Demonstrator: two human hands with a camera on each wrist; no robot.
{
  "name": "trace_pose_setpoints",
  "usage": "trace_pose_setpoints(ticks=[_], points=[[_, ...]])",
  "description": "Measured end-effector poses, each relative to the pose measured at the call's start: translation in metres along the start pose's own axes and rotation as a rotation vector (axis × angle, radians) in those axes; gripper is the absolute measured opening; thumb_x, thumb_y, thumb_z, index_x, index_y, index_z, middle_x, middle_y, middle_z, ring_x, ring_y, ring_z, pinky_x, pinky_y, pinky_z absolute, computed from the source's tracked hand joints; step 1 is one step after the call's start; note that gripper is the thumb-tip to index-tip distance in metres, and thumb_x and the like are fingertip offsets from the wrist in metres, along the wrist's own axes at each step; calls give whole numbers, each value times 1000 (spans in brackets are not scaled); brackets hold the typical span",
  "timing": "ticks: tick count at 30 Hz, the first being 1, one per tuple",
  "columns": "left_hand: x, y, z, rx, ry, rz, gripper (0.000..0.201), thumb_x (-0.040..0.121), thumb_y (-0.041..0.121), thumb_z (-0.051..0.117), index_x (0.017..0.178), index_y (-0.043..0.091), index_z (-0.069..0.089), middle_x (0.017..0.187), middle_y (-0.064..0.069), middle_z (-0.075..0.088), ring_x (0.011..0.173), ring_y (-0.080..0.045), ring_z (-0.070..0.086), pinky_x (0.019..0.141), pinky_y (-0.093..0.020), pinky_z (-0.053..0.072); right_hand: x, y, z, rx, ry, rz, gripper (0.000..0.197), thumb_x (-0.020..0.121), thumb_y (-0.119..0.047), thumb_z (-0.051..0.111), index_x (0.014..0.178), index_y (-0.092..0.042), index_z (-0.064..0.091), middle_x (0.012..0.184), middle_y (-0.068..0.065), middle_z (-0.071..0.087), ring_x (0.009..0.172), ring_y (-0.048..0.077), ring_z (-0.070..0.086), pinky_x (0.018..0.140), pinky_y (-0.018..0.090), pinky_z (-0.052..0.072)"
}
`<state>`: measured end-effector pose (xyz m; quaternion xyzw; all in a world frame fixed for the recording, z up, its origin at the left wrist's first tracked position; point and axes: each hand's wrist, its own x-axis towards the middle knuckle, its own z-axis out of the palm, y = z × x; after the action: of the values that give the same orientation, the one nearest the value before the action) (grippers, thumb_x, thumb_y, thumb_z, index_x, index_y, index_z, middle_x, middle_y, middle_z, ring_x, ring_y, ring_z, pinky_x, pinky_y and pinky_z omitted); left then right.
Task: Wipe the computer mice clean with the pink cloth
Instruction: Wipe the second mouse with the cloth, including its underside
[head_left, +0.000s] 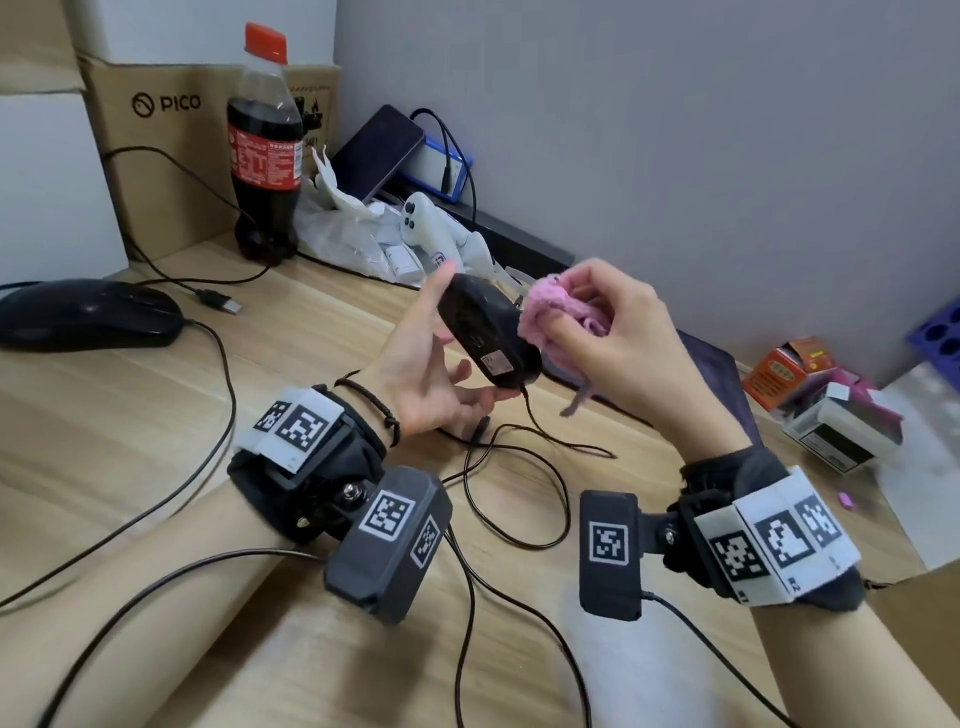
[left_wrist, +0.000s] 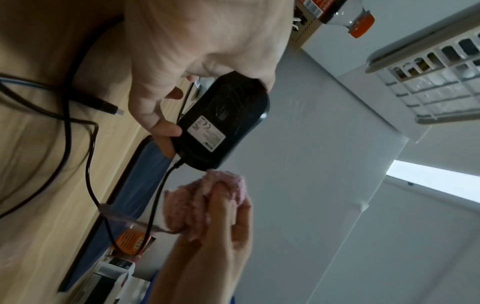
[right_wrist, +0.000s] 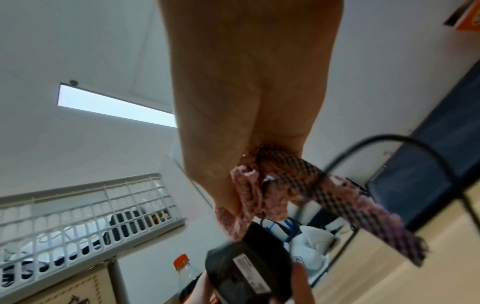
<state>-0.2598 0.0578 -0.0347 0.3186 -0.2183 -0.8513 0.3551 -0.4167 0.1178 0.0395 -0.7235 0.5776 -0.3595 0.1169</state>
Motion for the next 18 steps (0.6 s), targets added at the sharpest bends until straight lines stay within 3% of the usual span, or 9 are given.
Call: trace_pose_setpoints(ticks=[3,7,10,12,15,18], points=[[-1,-5,4,159,-36,53,72,66,75,66,119,28,56,128,-10,48,110,-37,63,73,-35,47,13,-13,6,11,27,-48,8,90,-24,65,96,-22,61,87,-14,64,77,-4,59,65,11,48],[0,-3,4,140,-52,108,60,65,71,68,109,31,58,111,-6,46,79,-28,59,74,-36,45,20,-16,19,-17,29,-89,8,91,-22,63,97,-24,60,87,-14,63,80,-2,58,69,11,44],[0,-1,1,114,-62,139,63,65,70,72,112,30,60,116,-8,49,94,-32,60,85,-37,50,15,-8,19,3,18,-69,9,92,-18,61,97,-26,59,87,-10,65,74,2,59,63,13,46],[0,-1,0,95,-67,159,57,66,69,73,105,28,64,118,-9,52,108,-33,56,94,-38,48,9,1,16,-13,-23,-53,10,93,-18,61,97,-26,60,88,-9,64,72,5,58,57,12,47],[-1,-3,2,71,-57,178,57,67,67,72,107,28,66,119,-8,58,129,-32,48,82,-33,51,-2,16,14,-82,-63,-25,11,91,-18,63,96,-28,60,92,-13,64,80,2,59,62,9,43],[0,-5,3,-10,-27,197,65,70,63,72,119,23,57,127,-8,52,124,-27,46,63,-29,53,-11,30,16,-116,-82,30,10,89,-18,65,94,-25,60,89,-9,65,79,3,58,60,10,42]])
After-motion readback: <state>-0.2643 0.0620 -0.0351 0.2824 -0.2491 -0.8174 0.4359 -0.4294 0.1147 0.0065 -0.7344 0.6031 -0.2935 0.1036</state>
